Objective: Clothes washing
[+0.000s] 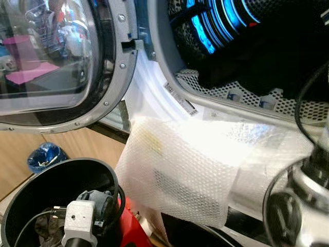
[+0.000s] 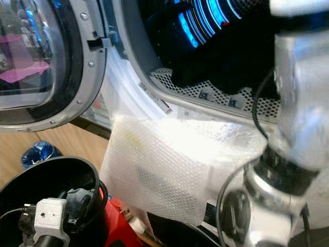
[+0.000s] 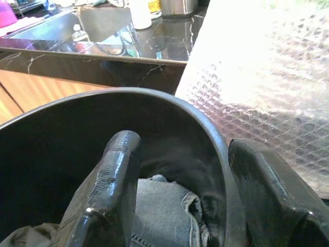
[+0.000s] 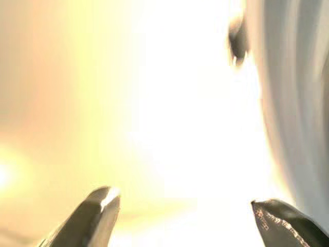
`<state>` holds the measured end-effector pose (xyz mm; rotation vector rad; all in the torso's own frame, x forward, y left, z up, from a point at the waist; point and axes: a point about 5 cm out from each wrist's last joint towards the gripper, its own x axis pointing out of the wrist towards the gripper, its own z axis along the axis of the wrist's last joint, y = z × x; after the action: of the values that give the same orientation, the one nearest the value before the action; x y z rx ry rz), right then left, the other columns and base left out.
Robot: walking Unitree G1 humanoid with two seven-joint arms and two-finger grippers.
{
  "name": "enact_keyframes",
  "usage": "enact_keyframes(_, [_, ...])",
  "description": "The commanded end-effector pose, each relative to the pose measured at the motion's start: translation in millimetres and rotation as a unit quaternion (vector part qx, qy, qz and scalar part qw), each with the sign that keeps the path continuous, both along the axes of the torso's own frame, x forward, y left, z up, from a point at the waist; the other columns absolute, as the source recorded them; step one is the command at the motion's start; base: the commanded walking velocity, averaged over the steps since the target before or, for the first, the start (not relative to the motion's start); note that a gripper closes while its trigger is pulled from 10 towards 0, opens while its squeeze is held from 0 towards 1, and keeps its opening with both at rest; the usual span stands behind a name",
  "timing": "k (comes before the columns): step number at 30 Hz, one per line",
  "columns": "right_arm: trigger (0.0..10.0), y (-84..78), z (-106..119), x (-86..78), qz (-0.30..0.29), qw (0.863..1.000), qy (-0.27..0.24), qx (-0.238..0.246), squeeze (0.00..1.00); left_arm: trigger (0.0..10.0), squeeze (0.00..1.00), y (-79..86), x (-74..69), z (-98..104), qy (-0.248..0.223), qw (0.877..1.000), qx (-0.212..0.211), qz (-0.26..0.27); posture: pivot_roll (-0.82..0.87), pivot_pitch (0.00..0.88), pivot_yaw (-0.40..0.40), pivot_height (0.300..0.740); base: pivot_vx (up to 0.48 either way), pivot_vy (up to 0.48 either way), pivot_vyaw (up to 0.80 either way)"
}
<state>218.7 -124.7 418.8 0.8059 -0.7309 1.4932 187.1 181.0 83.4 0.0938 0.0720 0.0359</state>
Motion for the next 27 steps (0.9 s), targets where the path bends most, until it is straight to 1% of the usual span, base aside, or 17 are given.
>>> enact_keyframes(1, [10.0,15.2,-16.2,-16.4,0.075,0.996,-0.007,-0.043,0.0,10.0,0.0,0.6,-0.3,-3.4,0.003,1.0,-0.002,0.002,0.04,0.033,0.019,0.74,0.0,0.0,0.0])
enact_keyframes(4, [10.0,23.2,-38.7,-26.2,0.11,0.991,0.004,-0.082,0.0,10.0,0.0,1.2,0.0,-3.4,0.001,1.0,-0.002,0.003,0.04,0.043,0.019,0.74,0.0,0.0,0.0])
enact_keyframes(8, [10.0,22.4,-64.2,-42.1,0.189,0.977,0.03,-0.09,0.0,10.0,0.0,2.1,-0.4,-3.2,-0.001,1.0,-0.001,0.005,0.05,0.045,0.013,0.74,0.0,0.0,0.0])
enact_keyframes(10, [10.0,24.7,-98.9,-41.4,0.18,0.971,0.08,-0.135,0.0,10.0,0.0,2.7,-0.3,-0.6,-0.006,1.0,-0.001,0.004,0.06,0.049,0.009,0.74,0.0,0.0,0.0])
enact_keyframes(11, [10.0,23.8,-113.5,-41.0,0.182,0.967,0.101,-0.149,0.0,10.0,0.0,0.4,-0.7,0.2,-0.004,1.0,-0.005,-0.009,0.06,0.049,0.009,0.74,0.0,0.0,0.0])
enact_keyframes(12, [10.0,21.7,-138.8,-38.8,0.178,0.958,0.143,-0.175,0.0,10.0,0.0,-9.0,-2.9,1.7,-0.002,0.998,0.0,-0.059,0.06,0.049,0.009,0.74,0.0,0.0,0.0])
enact_keyframes(14, [10.0,21.1,-152.2,-38.2,0.172,0.952,0.168,-0.189,0.0,10.0,0.0,-15.7,-4.6,2.4,-0.002,0.995,0.011,-0.095,0.06,0.049,0.005,0.74,0.0,0.0,0.0])
enact_keyframes(16, [10.0,20.5,-186.9,-34.5,0.142,0.934,0.216,-0.248,0.0,10.0,0.0,-32.1,-10.5,3.9,0.015,0.986,-0.006,-0.166,0.07,0.045,0.002,0.74,0.0,0.0,0.0])
enact_keyframes(17, [10.0,19.4,-208.5,-33.8,0.128,0.918,0.242,-0.287,0.0,10.0,0.0,-41.0,-14.9,5.3,0.023,0.978,-0.006,-0.208,0.08,0.046,0.002,0.74,0.0,0.0,0.0])
enact_keyframes(18, [10.0,14.8,-252.7,-29.0,0.067,0.881,0.283,-0.374,0.0,10.0,0.0,-55.7,-24.2,9.0,0.04,0.96,-0.017,-0.276,0.09,0.047,0.008,0.74,0.0,0.0,0.0])
enact_keyframes(20, [10.0,8.1,-275.9,-28.2,0.034,0.86,0.3,-0.411,0.0,10.0,0.0,-63.1,-31.1,10.5,0.056,0.946,-0.02,-0.318,0.09,0.048,0.01,0.74,0.0,0.0,0.0])
enact_keyframes(21, [10.0,5.3,-281.0,-28.5,0.028,0.857,0.305,-0.415,0.0,10.0,0.0,-65.2,-33.5,10.6,0.063,0.941,-0.017,-0.332,0.09,0.048,0.01,0.74,0.0,0.0,0.0])
enact_keyframes(22, [10.0,-5.2,-298.6,-23.5,-0.011,0.844,0.339,-0.416,0.0,10.0,0.0,-69.5,-37.9,9.6,0.083,0.929,-0.027,-0.359,0.09,0.048,0.017,0.74,0.0,0.0,0.0])
enact_keyframes(24, [10.0,-13.4,-314.2,-18.0,-0.051,0.828,0.373,-0.415,0.0,10.0,0.0,-72.0,-40.2,8.5,0.099,0.921,-0.044,-0.373,0.09,0.048,0.017,0.74,0.0,0.0,0.0])
enact_keyframes(25, [10.0,-28.1,-345.8,-6.7,-0.141,0.776,0.417,-0.452,0.0,10.0,0.0,-72.5,-37.8,0.9,0.117,0.915,-0.045,-0.382,0.09,0.035,0.02,0.74,0.0,0.0,0.0])
enact_keyframes(26, [10.0,-36.5,-359.5,-2.2,-0.183,0.749,0.435,-0.464,0.0,10.0,0.0,-71.6,-35.3,-2.6,0.125,0.914,-0.044,-0.383,0.08,0.033,0.025,0.74,0.0,0.0,0.0])
enact_keyframes(27, [10.0,-41.8,-367.9,0.0,-0.208,0.732,0.445,-0.472,0.0,10.0,0.0,-71.0,-33.6,-4.7,0.129,0.914,-0.044,-0.382,0.08,0.033,0.025,0.74,0.0,0.0,0.0])
